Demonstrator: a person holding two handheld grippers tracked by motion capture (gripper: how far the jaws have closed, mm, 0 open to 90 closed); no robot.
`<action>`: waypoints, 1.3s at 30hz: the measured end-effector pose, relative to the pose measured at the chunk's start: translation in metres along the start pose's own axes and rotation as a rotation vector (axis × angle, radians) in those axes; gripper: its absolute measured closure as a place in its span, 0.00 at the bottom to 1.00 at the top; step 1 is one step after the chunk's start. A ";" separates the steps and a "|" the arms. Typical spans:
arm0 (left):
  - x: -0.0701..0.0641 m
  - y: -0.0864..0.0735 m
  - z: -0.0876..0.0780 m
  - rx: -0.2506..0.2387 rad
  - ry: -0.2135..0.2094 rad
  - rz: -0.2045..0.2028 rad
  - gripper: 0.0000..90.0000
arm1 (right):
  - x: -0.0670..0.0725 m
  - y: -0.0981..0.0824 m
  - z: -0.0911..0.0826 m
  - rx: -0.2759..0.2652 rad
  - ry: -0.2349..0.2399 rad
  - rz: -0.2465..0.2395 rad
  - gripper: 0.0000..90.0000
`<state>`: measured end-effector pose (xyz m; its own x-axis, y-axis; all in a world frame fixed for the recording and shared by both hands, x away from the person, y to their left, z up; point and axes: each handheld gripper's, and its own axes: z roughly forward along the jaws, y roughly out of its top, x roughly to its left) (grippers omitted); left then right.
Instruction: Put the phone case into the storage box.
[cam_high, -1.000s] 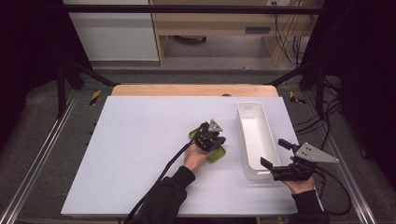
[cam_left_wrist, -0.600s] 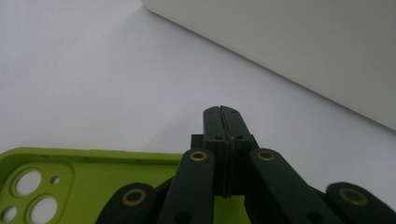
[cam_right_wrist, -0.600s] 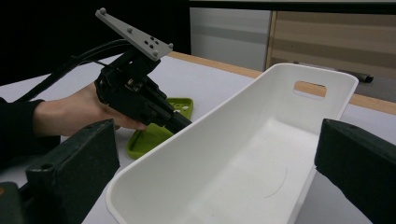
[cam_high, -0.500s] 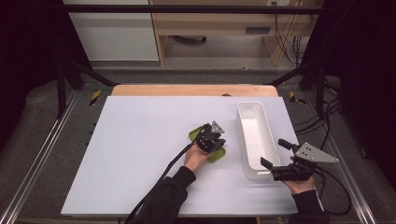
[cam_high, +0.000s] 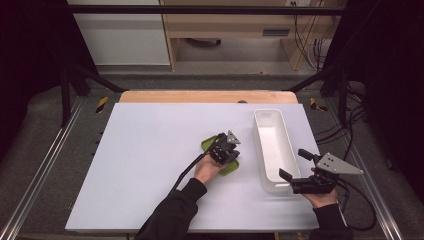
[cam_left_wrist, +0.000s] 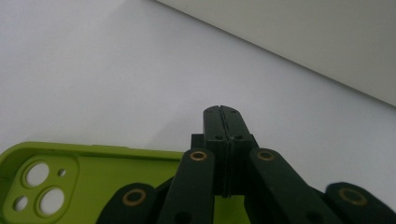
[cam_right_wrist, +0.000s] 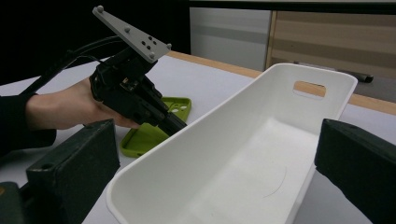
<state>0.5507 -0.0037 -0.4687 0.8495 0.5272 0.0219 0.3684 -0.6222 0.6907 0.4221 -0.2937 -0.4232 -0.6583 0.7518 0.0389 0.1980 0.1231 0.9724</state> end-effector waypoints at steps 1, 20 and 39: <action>-0.001 0.000 -0.001 0.004 0.003 0.008 1.00 | 0.000 0.000 0.000 0.000 0.000 0.000 0.00; 0.001 -0.012 -0.016 0.049 -0.001 0.065 1.00 | 0.000 0.000 0.001 0.011 0.002 -0.003 0.00; 0.005 -0.030 -0.037 0.082 0.008 0.102 1.00 | 0.001 -0.001 0.002 0.011 -0.001 -0.006 0.00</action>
<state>0.5304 0.0388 -0.4628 0.8810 0.4635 0.0953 0.3102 -0.7178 0.6233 0.4226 -0.2923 -0.4244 -0.6587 0.7517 0.0323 0.2016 0.1349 0.9701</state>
